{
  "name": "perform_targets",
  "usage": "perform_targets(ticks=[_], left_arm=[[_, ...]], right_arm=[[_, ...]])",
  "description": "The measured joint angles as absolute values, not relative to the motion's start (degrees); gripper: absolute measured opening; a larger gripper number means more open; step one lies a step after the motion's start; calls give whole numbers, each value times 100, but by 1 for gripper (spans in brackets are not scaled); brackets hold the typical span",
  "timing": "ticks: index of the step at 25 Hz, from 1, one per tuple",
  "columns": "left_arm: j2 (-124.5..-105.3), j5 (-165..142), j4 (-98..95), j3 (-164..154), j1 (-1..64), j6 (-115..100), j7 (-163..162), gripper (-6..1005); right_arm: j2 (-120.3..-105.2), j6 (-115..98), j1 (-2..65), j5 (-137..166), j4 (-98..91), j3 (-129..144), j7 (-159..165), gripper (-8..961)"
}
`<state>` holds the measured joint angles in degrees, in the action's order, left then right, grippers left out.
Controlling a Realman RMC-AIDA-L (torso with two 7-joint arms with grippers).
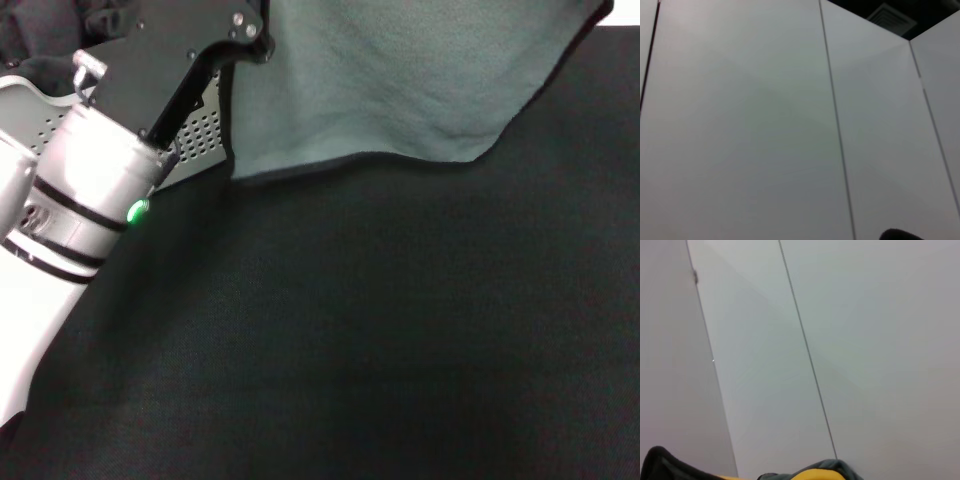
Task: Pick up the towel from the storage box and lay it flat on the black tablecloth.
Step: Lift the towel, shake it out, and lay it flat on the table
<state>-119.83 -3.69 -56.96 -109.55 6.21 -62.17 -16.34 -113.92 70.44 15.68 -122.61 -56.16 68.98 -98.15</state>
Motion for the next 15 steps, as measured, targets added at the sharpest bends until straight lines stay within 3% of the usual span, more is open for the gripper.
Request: perform_targets(ticks=[8, 15], left_arm=[[-11844, -1766, -5523, -10498, 576, -7305, -3056, 20], [-11839, -2844, -5467, -9687, 565, -8181, -4510, 21]], right_arm=[[-11410, 7097, 1453, -11682, -6339, 6889, -9261, 10], [-11406, 7401, 1447, -11175, -6927, 6871, -8694, 10]])
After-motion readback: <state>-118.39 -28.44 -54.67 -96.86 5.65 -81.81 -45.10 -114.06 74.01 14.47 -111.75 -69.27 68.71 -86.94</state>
